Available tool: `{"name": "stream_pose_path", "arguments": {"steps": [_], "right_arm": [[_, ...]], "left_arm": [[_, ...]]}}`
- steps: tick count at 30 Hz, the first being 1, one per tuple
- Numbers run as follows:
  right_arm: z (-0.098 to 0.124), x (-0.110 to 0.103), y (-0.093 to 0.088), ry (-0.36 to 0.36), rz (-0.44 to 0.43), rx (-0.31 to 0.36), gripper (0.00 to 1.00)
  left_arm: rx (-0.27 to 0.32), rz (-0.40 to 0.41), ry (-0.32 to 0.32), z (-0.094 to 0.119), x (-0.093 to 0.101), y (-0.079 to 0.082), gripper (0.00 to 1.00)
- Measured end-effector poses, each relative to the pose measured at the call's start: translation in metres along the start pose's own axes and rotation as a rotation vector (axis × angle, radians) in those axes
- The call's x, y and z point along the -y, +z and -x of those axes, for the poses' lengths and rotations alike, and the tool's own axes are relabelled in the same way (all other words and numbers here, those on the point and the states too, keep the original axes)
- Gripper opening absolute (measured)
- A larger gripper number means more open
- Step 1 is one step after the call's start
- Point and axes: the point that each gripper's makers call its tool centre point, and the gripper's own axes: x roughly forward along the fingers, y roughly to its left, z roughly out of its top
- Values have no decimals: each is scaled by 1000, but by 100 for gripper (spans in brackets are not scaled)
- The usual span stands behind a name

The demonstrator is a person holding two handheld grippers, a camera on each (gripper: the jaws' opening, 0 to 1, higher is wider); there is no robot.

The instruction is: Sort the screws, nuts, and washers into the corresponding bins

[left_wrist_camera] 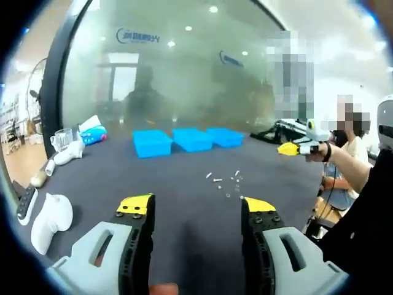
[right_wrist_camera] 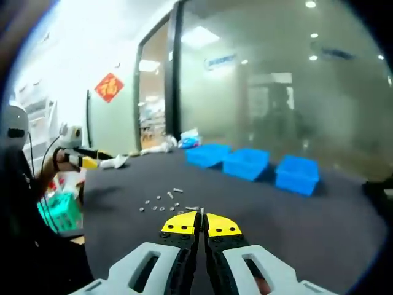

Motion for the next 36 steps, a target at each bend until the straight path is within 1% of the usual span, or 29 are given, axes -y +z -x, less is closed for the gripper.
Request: {"name": "stream_pose_path", "arguments": {"steps": [2,4,6,12,14,16,22,28,30,31,36], "right_arm": [[4,10,2,-45,-3,25,1],[6,19,5,-75,-35,46,1],[6,28,7,-108,-37,55,1],[1,44,17,-141,-46,75,1],[-4,50,19,-165,-40,67,1],[-10,56,22,-188,-15,55,1],[-29,71,36,-205,-6,52,1],[-49,94,50,-232,-19,64,1],[-57,98,56,-220,-24,76,1],[-61,101,59,-214,-42,87,1],[-80,119,67,-247,-29,81,1]], "left_arm": [[2,-2,-5,-2,2,1,55],[6,-3,-7,-3,3,1,55],[12,-3,-8,-3,4,2,55],[9,5,-1,-4,1,0,55],[7,13,-1,-4,1,-1,55],[6,16,1,-5,0,-1,55],[8,19,3,-5,-2,0,55],[6,24,10,-5,-5,-1,55],[8,26,13,-5,-7,-1,55],[9,28,14,-5,-8,-1,55],[11,33,20,-6,-11,-1,55]]}}
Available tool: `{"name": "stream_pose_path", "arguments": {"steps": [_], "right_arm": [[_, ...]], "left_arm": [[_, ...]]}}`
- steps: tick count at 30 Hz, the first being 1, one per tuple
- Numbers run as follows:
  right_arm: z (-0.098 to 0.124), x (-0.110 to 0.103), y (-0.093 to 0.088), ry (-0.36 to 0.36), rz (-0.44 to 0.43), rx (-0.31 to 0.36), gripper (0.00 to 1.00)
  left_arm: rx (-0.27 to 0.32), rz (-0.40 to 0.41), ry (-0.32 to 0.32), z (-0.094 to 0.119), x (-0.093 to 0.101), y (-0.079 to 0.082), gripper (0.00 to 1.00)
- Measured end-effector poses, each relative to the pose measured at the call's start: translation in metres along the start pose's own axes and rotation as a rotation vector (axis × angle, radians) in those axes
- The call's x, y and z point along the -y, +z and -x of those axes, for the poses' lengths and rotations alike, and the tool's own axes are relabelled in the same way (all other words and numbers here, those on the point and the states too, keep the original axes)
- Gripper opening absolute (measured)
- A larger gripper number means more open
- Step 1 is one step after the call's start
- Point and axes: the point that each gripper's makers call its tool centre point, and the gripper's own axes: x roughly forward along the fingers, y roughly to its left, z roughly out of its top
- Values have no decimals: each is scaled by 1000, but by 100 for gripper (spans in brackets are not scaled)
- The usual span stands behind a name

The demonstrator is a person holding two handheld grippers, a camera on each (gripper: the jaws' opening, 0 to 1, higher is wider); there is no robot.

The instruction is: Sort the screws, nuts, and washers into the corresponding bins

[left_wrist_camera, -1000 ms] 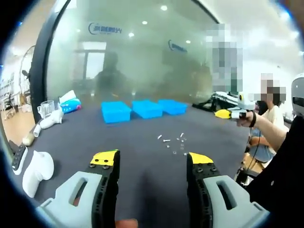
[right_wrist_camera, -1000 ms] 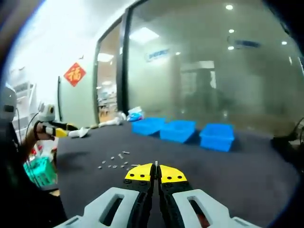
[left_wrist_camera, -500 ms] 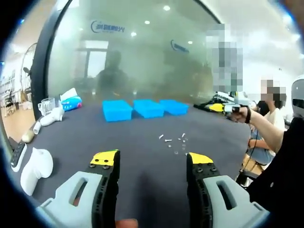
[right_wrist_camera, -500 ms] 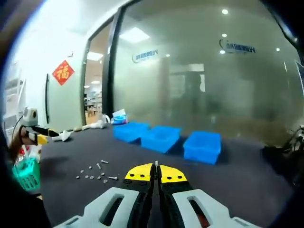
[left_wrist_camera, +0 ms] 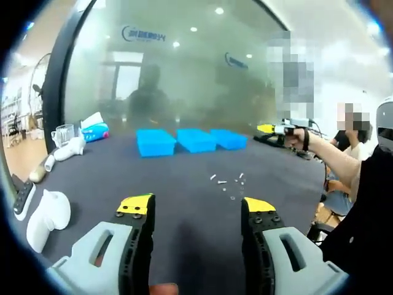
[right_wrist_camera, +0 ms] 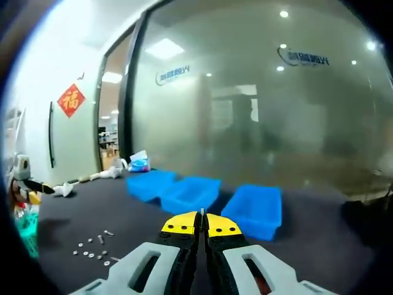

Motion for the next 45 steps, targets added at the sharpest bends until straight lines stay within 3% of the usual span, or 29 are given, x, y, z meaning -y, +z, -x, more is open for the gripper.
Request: {"name": "stream_pose_path", "arguments": {"steps": [6,14,20,26,28,35,37,45], "right_arm": [[-27,30,6,-63,16,-24,1],[-54,54,11,-85,67,-72,1],[-70,67,9,-122,25,-72,1],[-84,70,-3,-127,-34,-103,1],[-88,72,-9,-139,1,-128,1],[-95,82,-11,-166,7,-141,1],[-97,87,-11,-177,58,-156,1],[-100,89,-16,-172,56,-181,1]], "left_arm": [[3,-8,17,2,-5,0,55],[0,-20,36,6,-8,-2,55],[-4,-21,36,6,-7,-4,55],[1,-16,40,7,-8,-4,55],[4,-15,42,8,-9,-4,54],[12,-17,47,11,-9,-2,54],[14,-16,47,11,-10,-3,54],[14,-9,45,12,-9,-5,54]]}}
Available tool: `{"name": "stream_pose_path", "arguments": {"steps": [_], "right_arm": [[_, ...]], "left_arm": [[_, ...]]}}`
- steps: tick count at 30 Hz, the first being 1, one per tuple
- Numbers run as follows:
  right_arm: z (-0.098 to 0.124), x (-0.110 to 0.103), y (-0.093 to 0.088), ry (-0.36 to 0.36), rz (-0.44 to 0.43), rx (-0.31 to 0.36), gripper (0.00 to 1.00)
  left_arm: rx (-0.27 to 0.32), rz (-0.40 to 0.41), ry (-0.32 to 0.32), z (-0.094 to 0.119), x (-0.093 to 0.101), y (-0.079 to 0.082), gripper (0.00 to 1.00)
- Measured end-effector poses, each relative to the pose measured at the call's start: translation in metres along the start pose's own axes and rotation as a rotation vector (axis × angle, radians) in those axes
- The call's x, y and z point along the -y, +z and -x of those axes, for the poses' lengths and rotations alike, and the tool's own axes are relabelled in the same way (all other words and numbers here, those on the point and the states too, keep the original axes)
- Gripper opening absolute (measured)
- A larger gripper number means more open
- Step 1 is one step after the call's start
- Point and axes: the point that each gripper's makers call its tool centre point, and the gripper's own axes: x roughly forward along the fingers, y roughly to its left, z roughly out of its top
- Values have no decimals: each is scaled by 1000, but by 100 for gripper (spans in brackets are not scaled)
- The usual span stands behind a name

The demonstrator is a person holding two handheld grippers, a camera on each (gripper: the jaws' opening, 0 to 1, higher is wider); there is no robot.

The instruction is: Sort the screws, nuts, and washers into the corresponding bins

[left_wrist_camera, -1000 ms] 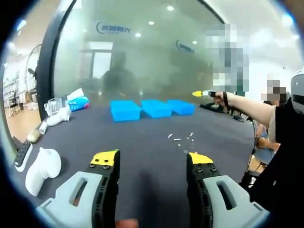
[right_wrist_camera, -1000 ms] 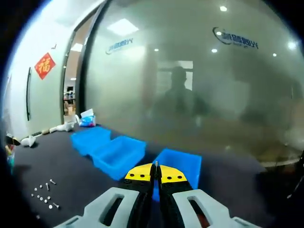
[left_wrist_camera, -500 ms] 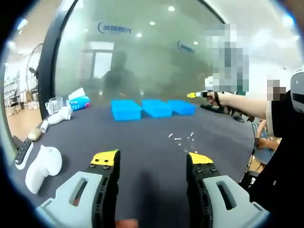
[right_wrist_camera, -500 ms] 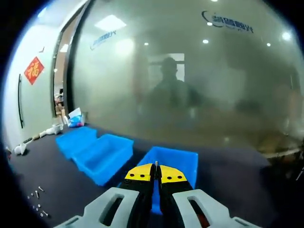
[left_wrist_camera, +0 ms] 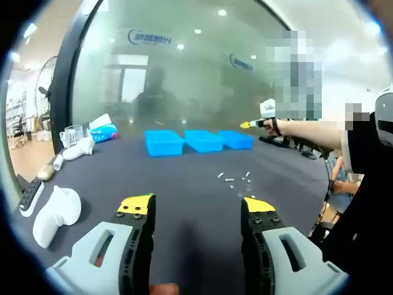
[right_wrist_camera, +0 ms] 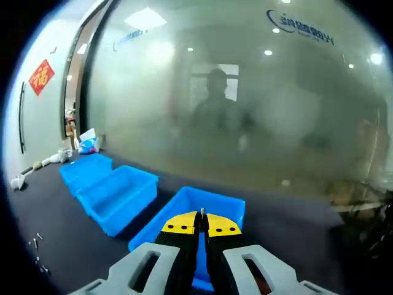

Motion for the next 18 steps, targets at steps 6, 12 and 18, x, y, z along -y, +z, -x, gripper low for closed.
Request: {"name": "stream_pose_path", "arguments": {"steps": [6,12,18], "right_arm": [[-9,7,1,15,-3,-4,1],[-16,12,0,17,-14,-10,1],[-22,18,-3,21,-16,-18,1]], "left_arm": [[4,-1,-3,-1,1,2,54],[1,-4,-15,-3,7,2,54],[4,-6,-19,-4,10,4,54]]}}
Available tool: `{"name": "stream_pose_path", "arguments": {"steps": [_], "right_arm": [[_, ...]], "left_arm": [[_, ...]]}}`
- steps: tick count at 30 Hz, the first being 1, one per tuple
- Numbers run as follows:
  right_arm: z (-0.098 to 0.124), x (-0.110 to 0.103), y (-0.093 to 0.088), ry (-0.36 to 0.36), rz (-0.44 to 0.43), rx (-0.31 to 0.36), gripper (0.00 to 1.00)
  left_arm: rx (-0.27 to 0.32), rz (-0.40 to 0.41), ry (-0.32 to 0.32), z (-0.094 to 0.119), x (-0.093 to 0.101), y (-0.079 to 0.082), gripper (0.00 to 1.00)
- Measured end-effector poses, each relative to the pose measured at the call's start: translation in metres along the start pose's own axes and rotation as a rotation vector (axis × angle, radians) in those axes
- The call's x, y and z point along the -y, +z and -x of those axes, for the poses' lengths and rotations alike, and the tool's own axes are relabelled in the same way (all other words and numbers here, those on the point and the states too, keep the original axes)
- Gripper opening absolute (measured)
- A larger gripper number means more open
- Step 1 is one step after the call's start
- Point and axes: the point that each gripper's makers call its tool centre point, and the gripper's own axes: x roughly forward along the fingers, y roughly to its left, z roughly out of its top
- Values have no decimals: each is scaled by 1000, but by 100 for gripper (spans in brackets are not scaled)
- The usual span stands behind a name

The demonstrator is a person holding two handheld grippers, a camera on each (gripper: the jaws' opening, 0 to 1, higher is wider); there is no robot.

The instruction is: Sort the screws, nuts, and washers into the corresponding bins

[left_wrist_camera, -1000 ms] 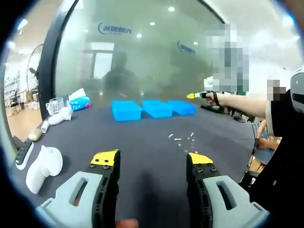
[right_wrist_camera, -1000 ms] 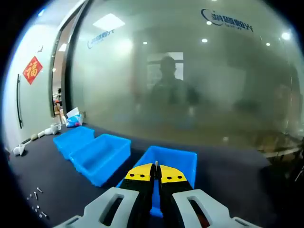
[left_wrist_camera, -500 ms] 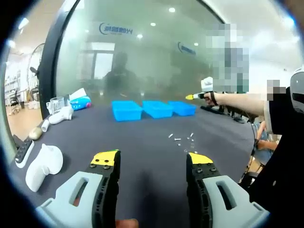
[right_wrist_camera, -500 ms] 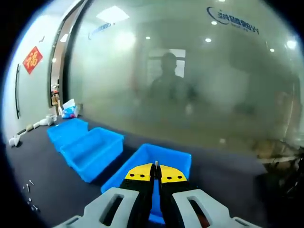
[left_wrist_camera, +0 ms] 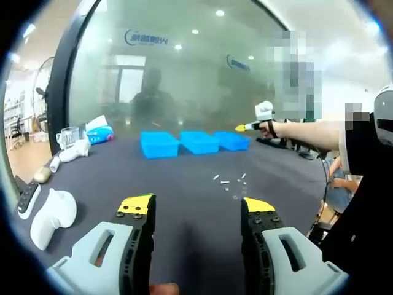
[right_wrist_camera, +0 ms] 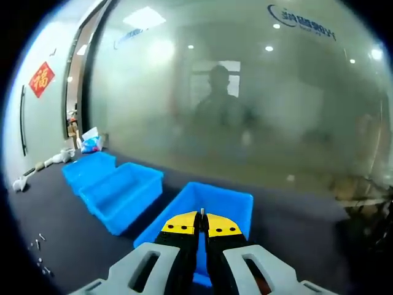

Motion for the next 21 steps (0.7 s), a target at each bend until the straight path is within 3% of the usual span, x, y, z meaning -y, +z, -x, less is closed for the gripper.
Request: {"name": "stream_pose_path", "arguments": {"steps": [3,4,7,11,15,21], "right_arm": [[-1,6,4,-16,-9,27,3],[0,9,10,-31,0,64,5],[2,9,13,-25,2,76,18],[8,12,16,-29,22,107,24],[20,18,17,-46,-7,126,35],[52,13,10,-14,-34,153,35]], "left_arm": [[3,2,0,0,1,1,54],[3,1,-1,0,1,1,54],[0,1,-3,0,2,0,54],[0,4,-2,0,2,0,54],[3,6,0,1,2,1,54],[6,9,0,0,3,2,54]]}}
